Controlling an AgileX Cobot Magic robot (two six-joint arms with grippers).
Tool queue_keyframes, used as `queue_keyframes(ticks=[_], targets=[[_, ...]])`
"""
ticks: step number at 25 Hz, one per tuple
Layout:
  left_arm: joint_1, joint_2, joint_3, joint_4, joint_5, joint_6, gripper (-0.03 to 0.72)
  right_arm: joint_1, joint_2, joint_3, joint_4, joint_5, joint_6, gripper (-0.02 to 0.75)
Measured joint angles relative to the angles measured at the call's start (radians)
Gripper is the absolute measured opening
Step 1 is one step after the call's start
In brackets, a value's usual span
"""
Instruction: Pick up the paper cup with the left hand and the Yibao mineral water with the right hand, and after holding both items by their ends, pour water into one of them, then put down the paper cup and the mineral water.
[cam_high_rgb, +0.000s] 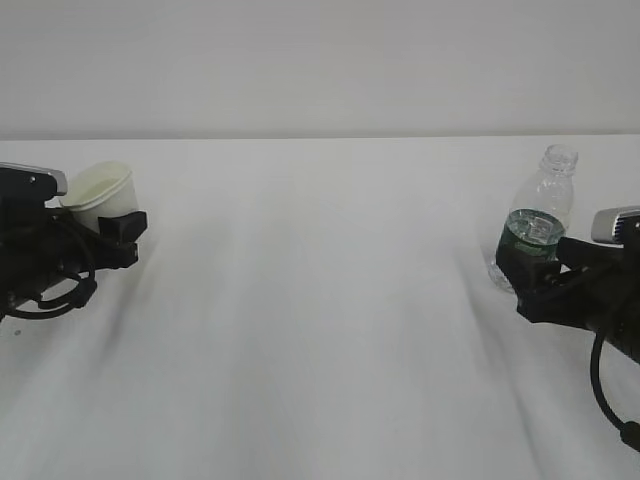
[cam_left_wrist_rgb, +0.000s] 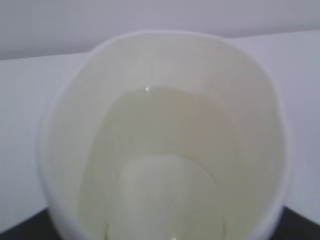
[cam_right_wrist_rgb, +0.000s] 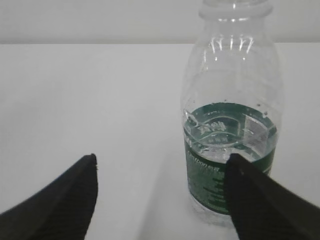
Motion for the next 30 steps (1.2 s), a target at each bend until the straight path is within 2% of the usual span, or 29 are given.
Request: queue_keyframes(ticks=[18, 30], targets=[[0.0, 0.002, 0.0, -0.032, -0.036, 0.028, 0.417, 0.0, 0.0, 0.0, -0.004, 0.0, 0.0, 0.592], [0.0, 0.088, 0.0, -0.048, -0.082, 0.03, 0.417, 0.0, 0.0, 0.0, -0.004, 0.0, 0.0, 0.592]])
